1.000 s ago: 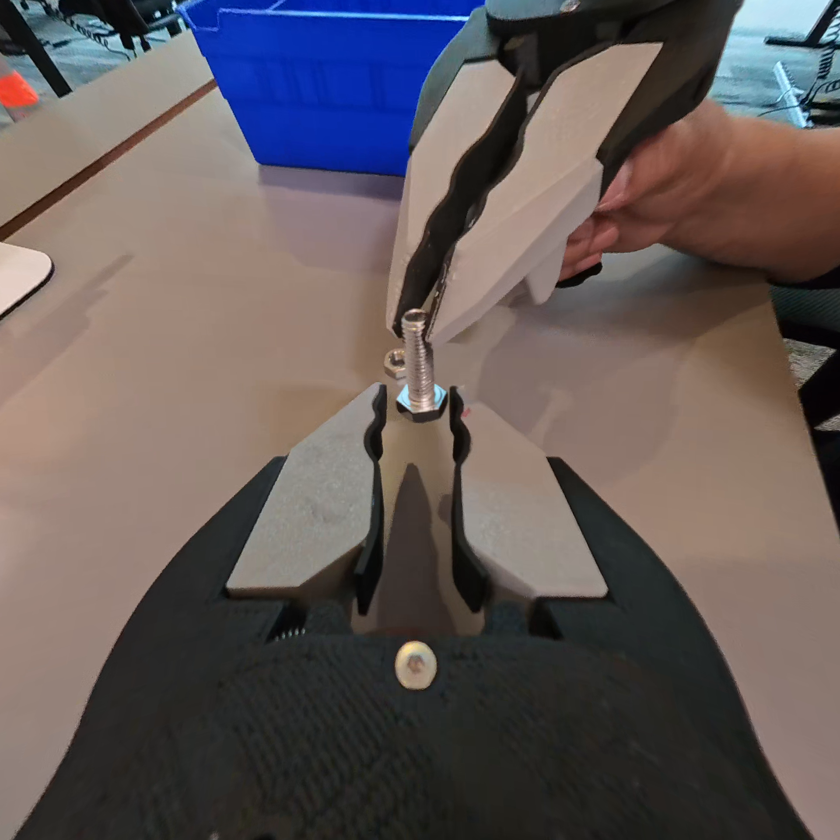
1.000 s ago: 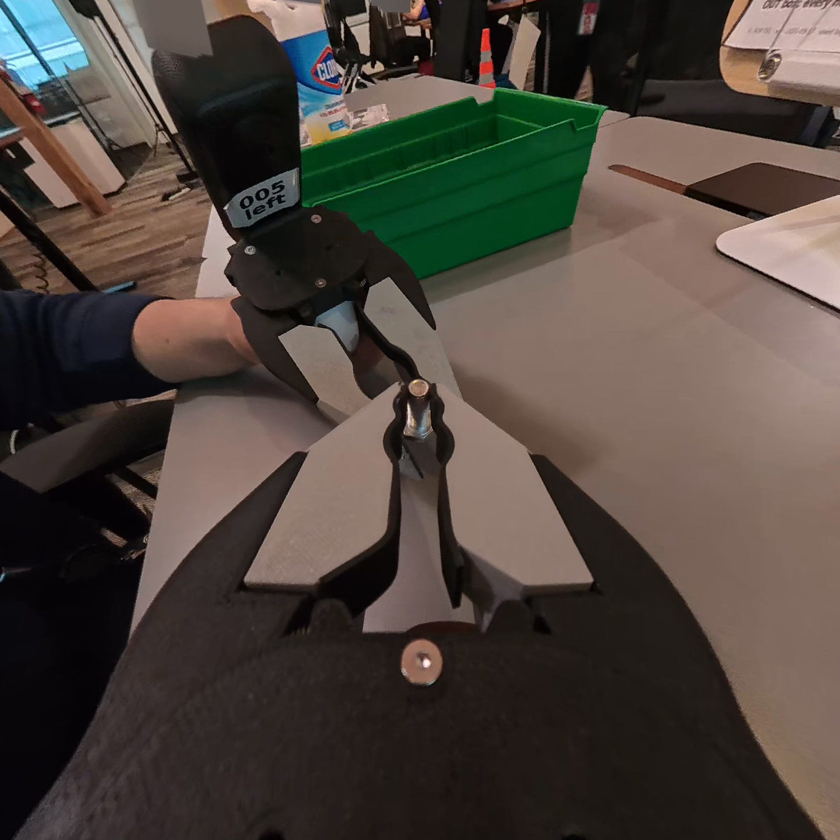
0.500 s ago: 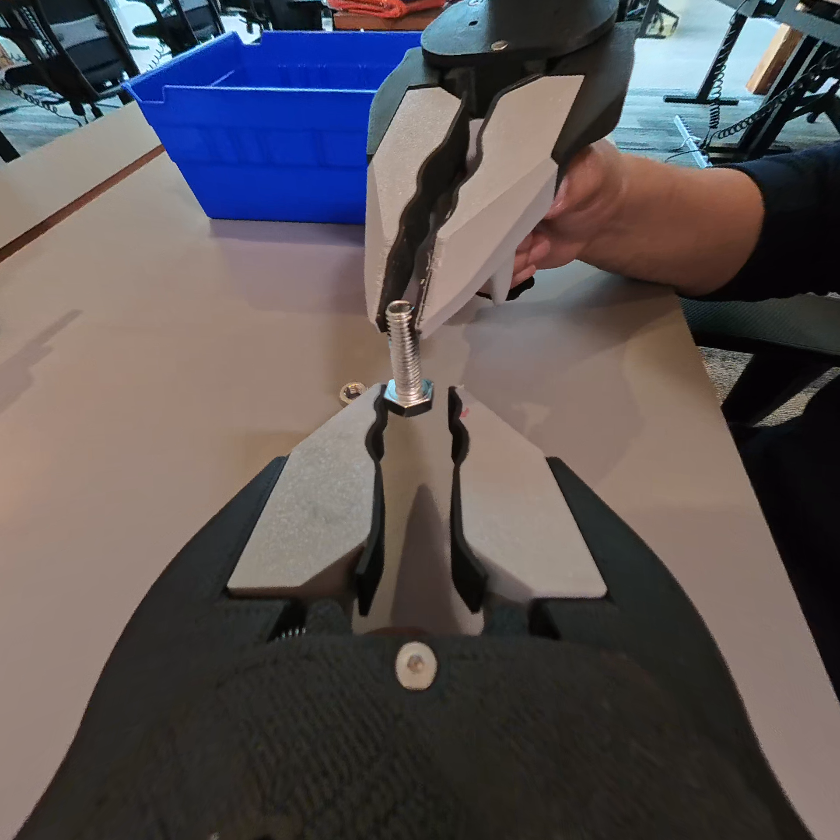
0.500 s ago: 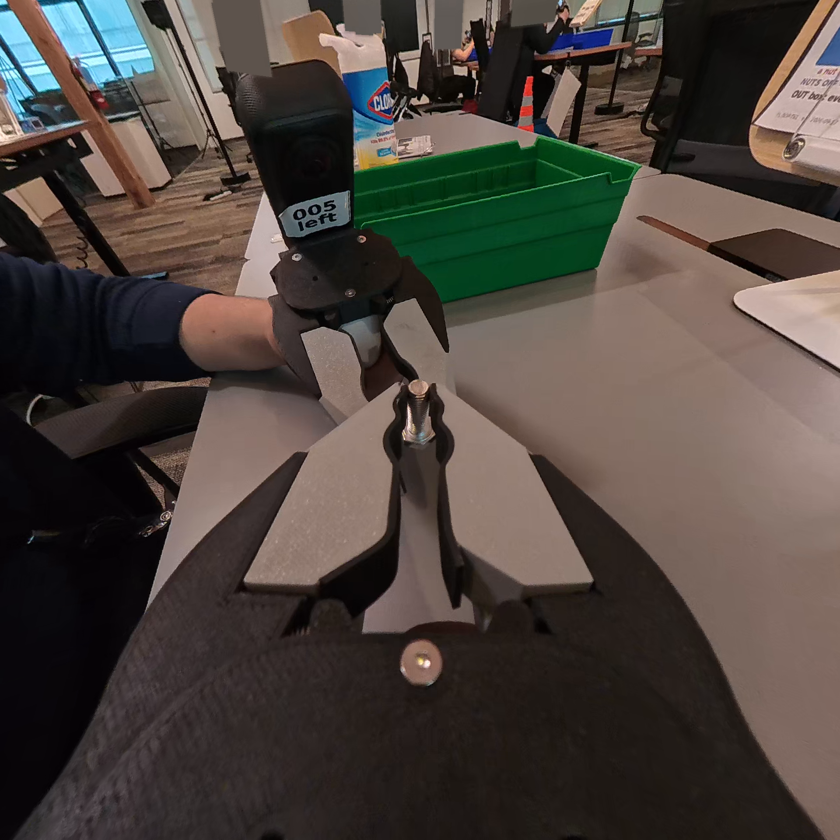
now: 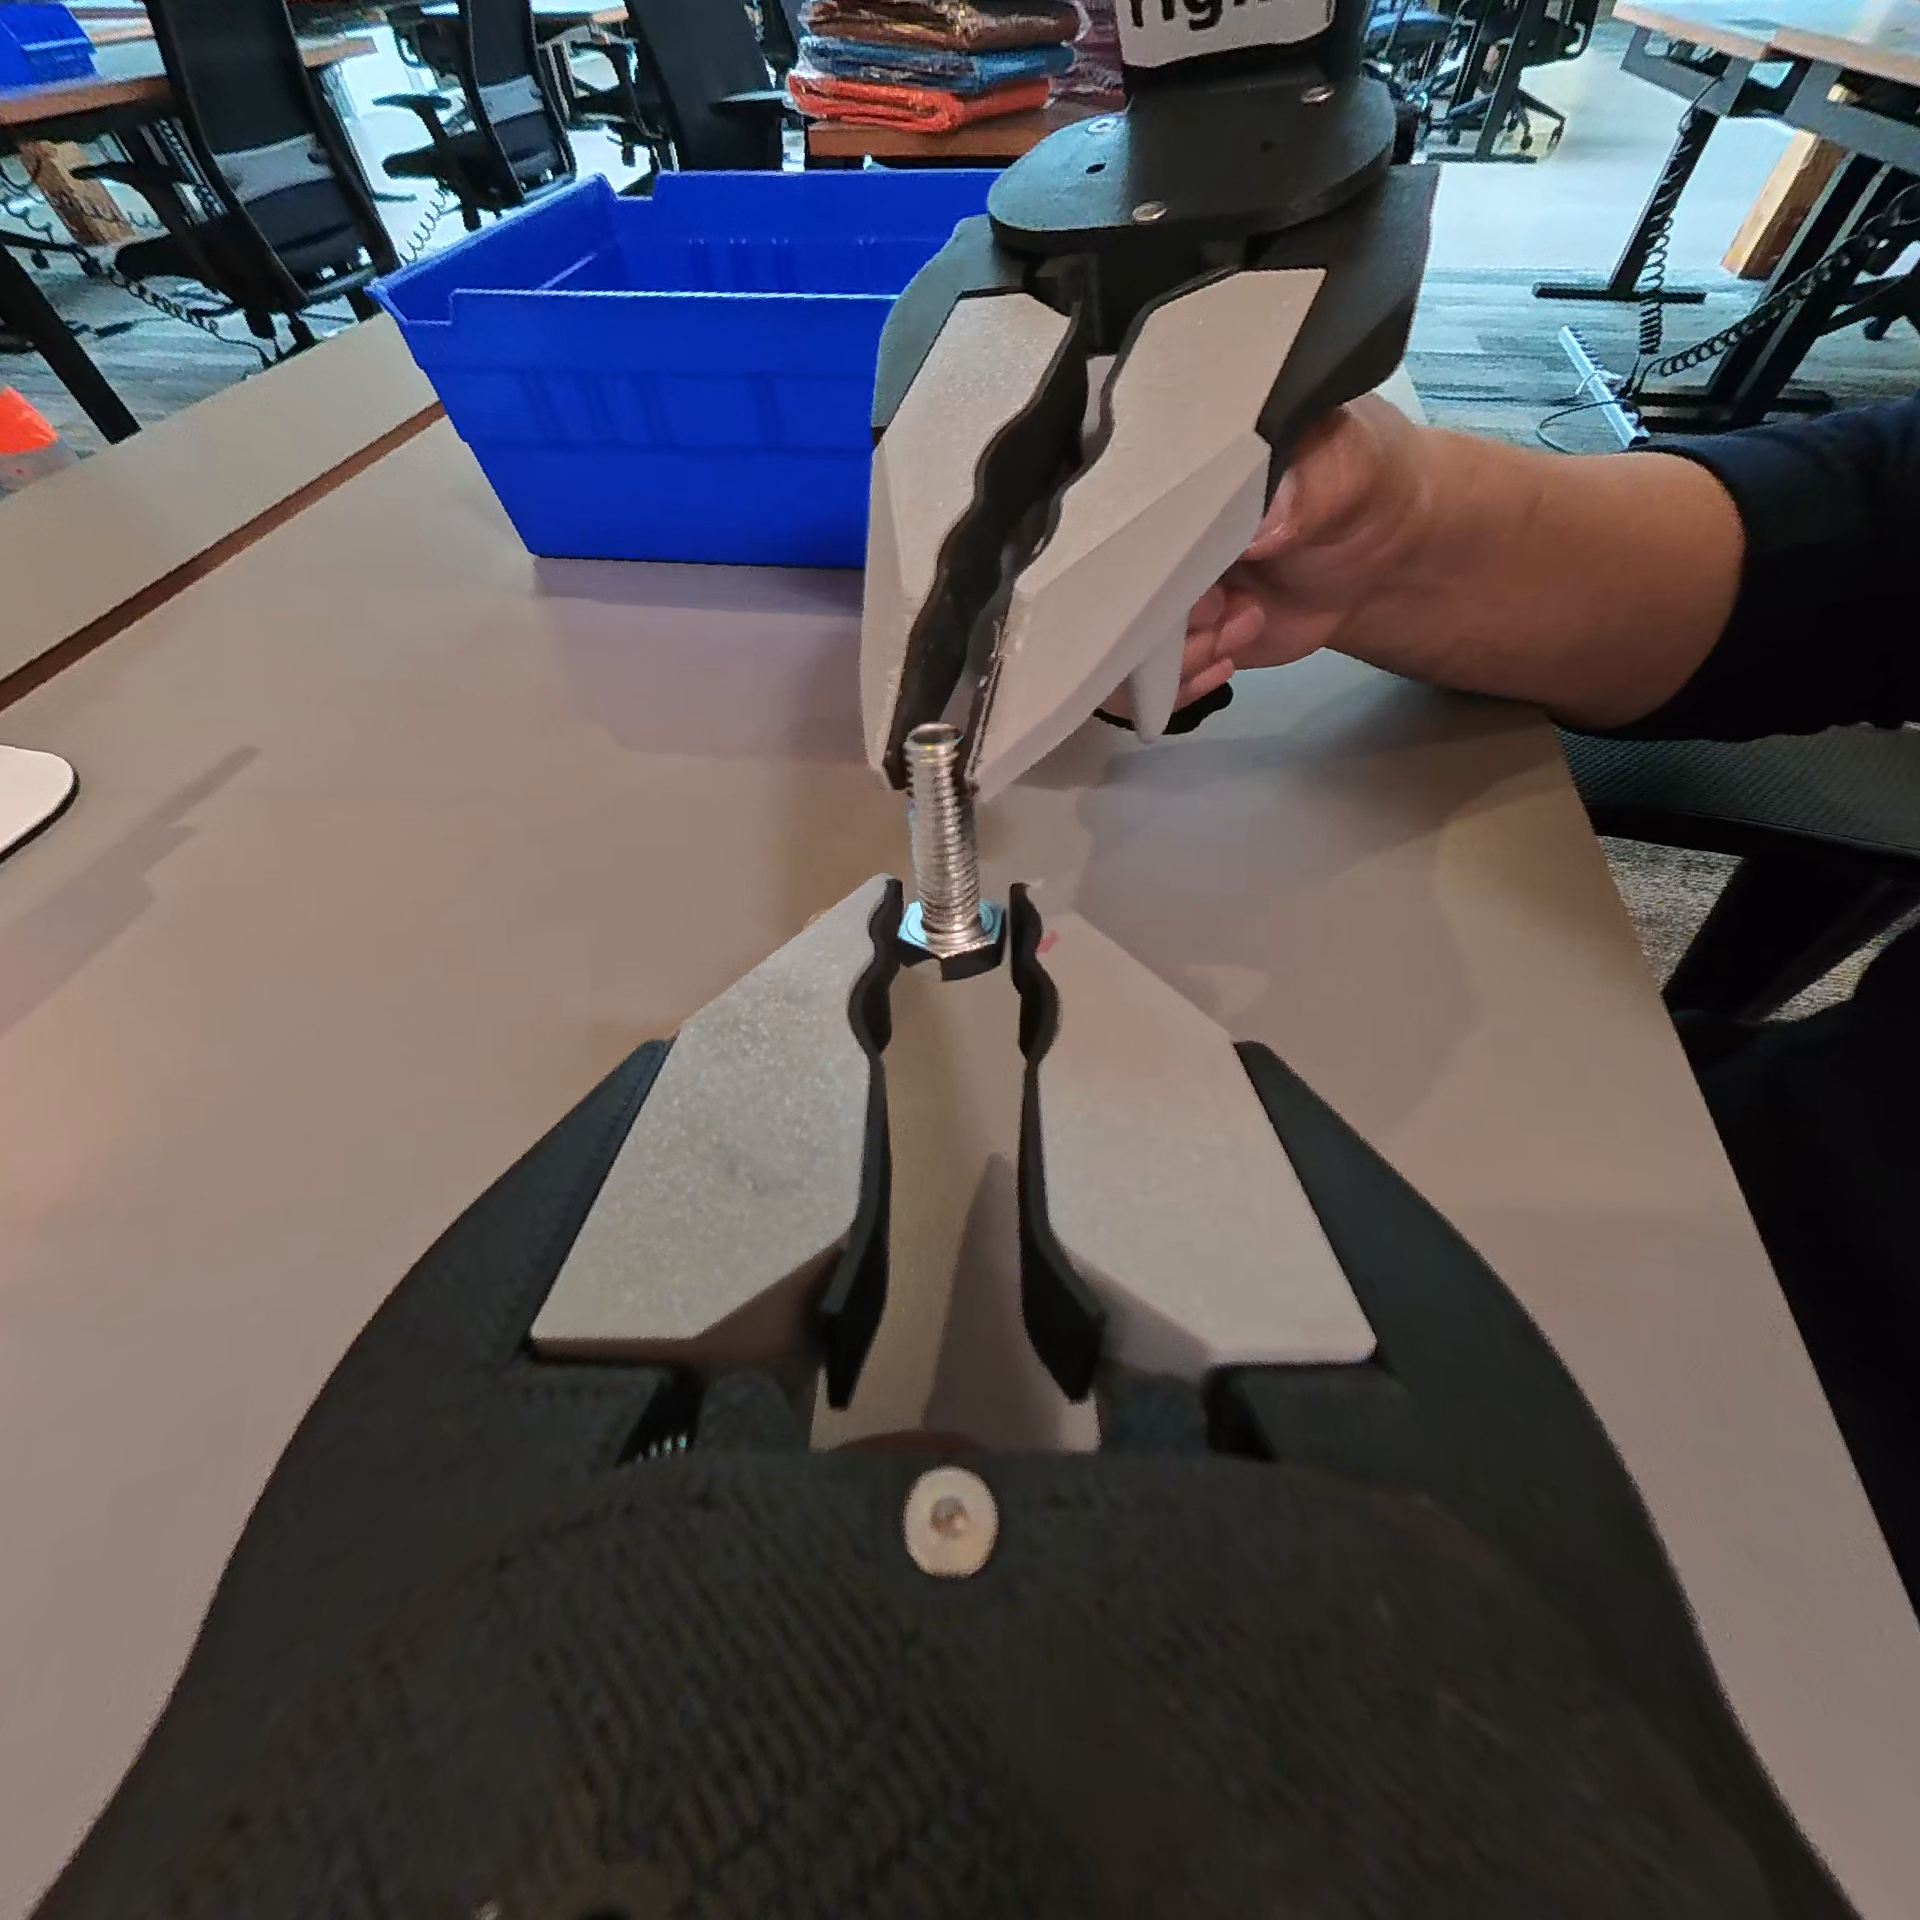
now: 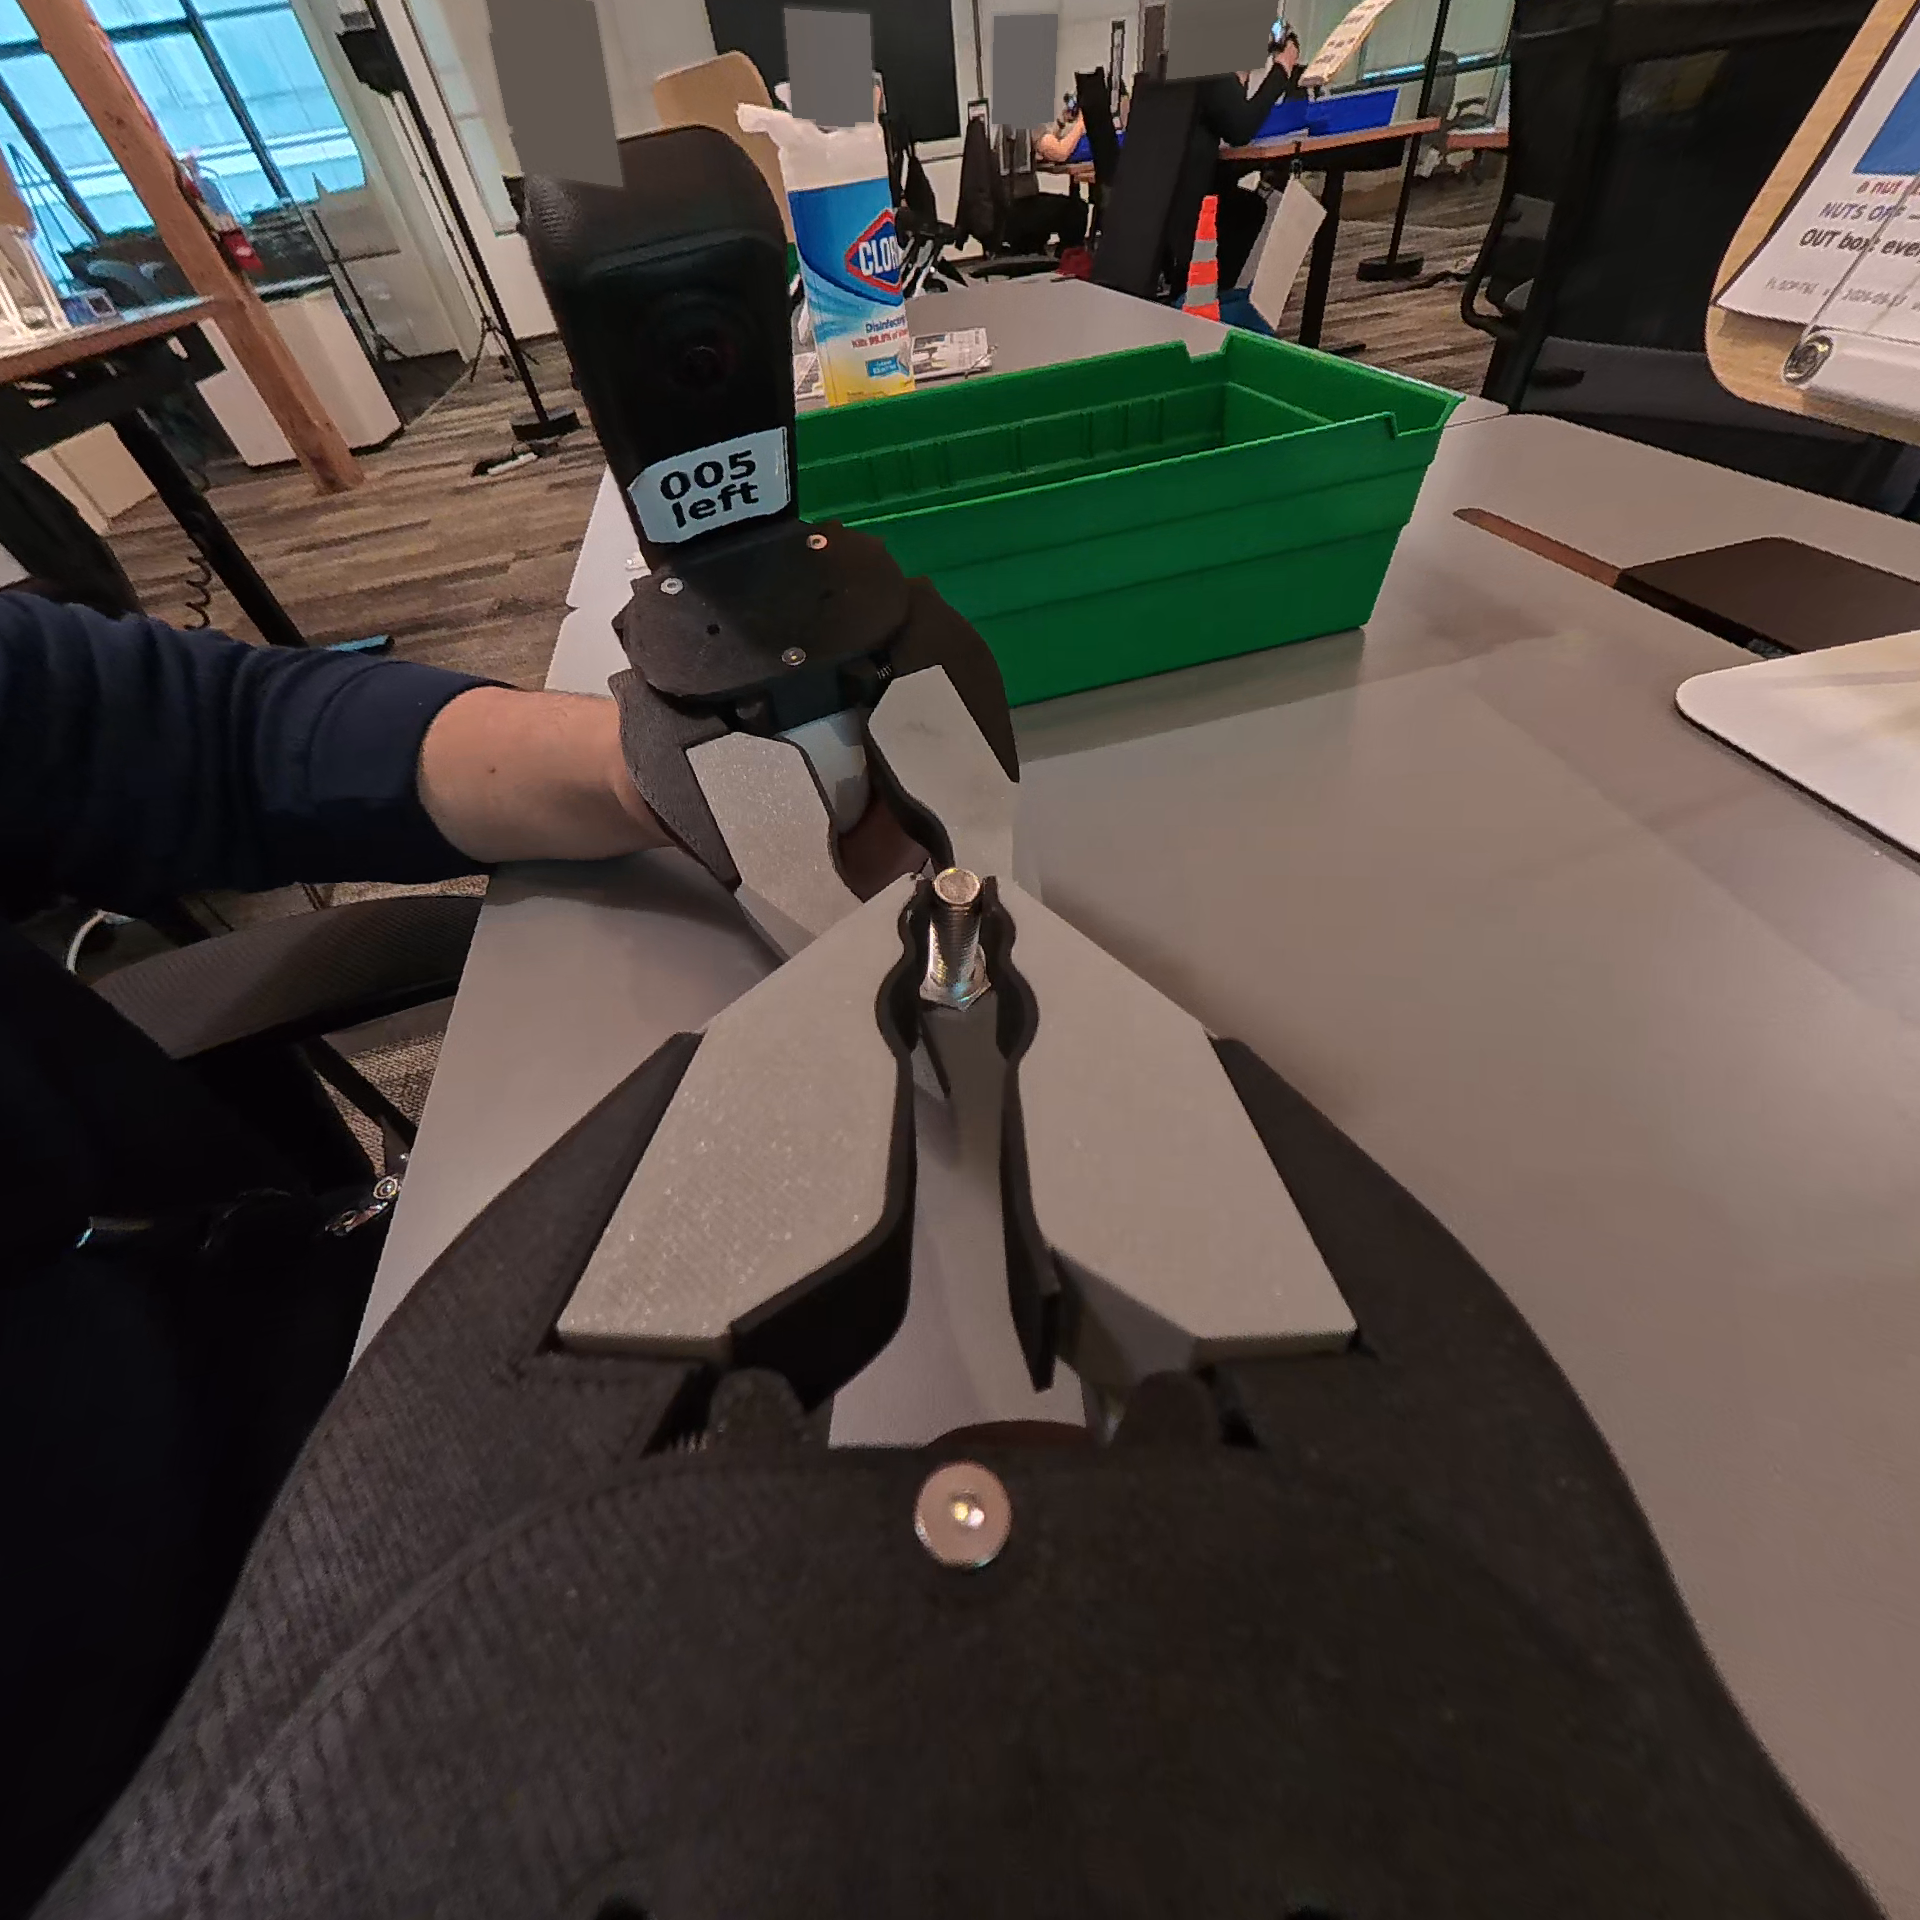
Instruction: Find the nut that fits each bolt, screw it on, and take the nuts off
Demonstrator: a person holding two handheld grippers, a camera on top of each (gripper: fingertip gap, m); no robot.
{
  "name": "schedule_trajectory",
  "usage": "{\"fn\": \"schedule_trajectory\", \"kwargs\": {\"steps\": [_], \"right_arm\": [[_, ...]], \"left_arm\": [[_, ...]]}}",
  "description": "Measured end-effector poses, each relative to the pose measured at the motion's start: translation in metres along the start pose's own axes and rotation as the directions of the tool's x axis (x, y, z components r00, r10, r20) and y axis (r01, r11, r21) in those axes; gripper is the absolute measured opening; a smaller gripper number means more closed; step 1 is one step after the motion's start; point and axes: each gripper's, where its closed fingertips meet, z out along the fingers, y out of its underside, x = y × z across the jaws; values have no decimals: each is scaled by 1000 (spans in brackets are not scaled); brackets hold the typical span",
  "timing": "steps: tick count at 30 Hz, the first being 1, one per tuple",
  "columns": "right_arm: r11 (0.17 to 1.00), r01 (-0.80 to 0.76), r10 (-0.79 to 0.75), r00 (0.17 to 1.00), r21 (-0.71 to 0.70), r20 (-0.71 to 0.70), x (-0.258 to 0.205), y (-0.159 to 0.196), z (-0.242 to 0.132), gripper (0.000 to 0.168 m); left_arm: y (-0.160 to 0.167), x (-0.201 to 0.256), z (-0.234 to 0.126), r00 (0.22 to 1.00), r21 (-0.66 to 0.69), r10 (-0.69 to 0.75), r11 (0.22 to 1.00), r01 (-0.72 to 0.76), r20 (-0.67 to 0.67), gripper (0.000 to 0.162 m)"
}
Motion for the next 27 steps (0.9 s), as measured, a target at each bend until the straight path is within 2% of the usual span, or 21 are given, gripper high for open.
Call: {"fn": "schedule_trajectory", "kwargs": {"steps": [9,14,23,27], "right_arm": [[999,1,-1,1000,35,1,-2,-8,-4,7],[999,14,-14,1000,38,-1,-4,-9,-4,7],[999,1,-1,1000,35,-8,-4,-10,0,7],[995,-22,23,1000,101,-4,-3,-21,-6,12]], "left_arm": [[-10,1,-5,999,56,-24,998,25,-23,17],[-12,2,-6,1000,55,5,998,-5,-9,17],[-10,1,-4,999,56,-31,998,32,-27,17],[-7,-1,-3,1000,41,-18,999,18,-14,16]]}}
